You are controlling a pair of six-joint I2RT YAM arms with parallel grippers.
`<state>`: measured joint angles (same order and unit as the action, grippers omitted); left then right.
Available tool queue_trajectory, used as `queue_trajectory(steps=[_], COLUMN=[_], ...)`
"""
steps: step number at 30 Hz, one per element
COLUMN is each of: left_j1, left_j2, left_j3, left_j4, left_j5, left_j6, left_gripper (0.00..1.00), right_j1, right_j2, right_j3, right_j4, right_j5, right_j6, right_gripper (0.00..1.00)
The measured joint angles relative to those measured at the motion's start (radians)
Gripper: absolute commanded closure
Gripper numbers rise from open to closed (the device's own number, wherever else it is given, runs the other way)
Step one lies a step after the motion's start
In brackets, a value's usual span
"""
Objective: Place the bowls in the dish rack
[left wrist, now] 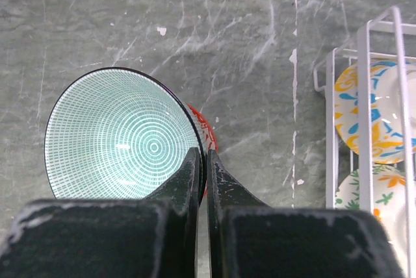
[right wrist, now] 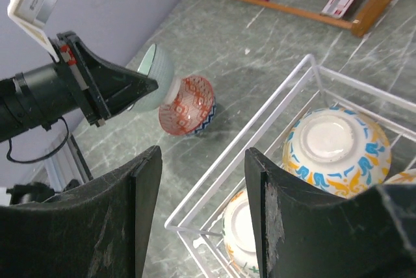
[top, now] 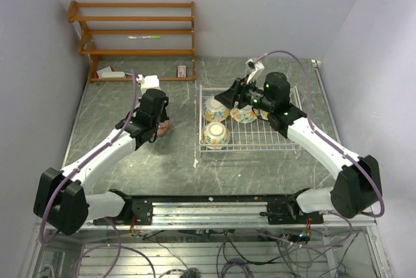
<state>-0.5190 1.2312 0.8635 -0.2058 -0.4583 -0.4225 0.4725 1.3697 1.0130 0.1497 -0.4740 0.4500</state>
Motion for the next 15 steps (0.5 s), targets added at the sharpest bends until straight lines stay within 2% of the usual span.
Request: queue_trajectory(steps=[6, 10, 15], left_j1=[0.0, 0.0, -0.021], left_j2=[-0.093, -0.161, -0.172], left_j3=[0.0, 0.006, 0.056], left_j4=[-0.003, 0.027, 0.11], left_j5=[0.047, 0.149, 0.301], left_j6=[-0.016, -0.06, -0.138], left_gripper=[0.93, 0.93, 0.93], right_j1=[-0.002, -0.005, -0.019], right_j2=[-0.161, -0.257, -0.314], right_j3=[-0.003, 0.018, 0.039], right_j4=[-0.072, -0.156, -0.265], right_j5=[0.152, 0.251, 0.358], right_j6=[0.014, 0.01, 0.001], right_gripper=[0.45, 0.45, 0.45])
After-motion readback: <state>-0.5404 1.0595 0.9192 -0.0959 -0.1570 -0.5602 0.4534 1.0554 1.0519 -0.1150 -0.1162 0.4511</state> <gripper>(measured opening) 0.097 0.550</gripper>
